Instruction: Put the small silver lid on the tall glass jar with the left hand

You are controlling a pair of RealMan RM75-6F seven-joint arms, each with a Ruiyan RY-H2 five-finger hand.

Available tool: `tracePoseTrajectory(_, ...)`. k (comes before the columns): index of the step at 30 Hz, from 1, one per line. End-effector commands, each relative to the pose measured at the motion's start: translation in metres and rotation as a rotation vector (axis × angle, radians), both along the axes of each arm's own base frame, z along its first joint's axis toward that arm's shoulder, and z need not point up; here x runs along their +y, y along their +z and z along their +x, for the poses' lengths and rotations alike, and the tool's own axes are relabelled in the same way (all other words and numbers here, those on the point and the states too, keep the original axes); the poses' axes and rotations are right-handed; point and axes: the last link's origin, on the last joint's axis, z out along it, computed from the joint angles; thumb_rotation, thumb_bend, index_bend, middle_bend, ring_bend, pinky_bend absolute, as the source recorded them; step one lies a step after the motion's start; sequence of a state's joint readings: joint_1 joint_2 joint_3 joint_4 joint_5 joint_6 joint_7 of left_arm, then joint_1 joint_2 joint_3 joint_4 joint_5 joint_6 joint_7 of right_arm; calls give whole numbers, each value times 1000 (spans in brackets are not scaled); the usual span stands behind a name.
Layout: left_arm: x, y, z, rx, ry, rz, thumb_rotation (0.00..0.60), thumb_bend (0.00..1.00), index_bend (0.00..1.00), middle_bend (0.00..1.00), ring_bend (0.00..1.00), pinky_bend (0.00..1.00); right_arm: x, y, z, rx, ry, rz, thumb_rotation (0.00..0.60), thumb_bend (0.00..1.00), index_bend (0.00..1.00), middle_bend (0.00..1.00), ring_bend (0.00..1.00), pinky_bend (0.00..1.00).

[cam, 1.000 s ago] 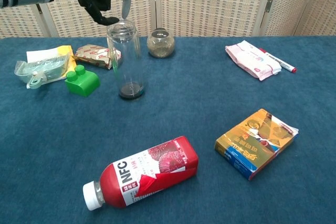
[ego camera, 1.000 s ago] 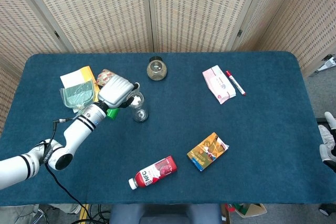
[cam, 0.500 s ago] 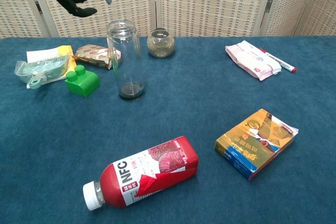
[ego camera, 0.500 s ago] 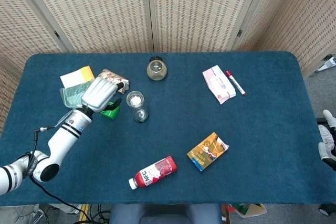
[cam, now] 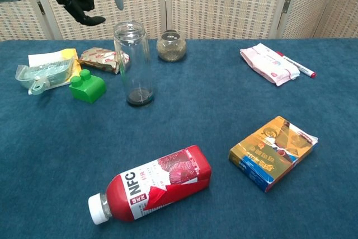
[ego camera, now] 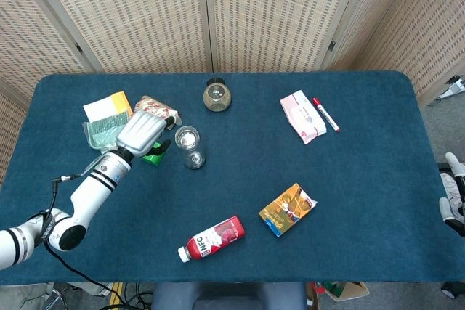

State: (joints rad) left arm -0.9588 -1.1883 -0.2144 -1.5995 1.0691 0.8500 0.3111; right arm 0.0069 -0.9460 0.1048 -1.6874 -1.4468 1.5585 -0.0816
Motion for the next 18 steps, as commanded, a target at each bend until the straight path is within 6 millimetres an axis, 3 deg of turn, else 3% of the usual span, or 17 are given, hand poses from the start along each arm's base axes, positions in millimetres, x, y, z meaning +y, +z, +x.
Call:
tracePoseTrajectory(1, 0, -4, 0, 12, 4, -12, 600, 428, 295, 1000, 964, 1000, 0, 0, 0, 0, -2, 0, 600, 428, 49, 200, 137, 290)
tracePoseTrajectory(18, -2, -17, 1, 39, 9, -45, 600, 428, 296, 1000, 965, 1000, 2, 1, -3, 0, -10, -1, 600, 428, 49, 200, 137, 290)
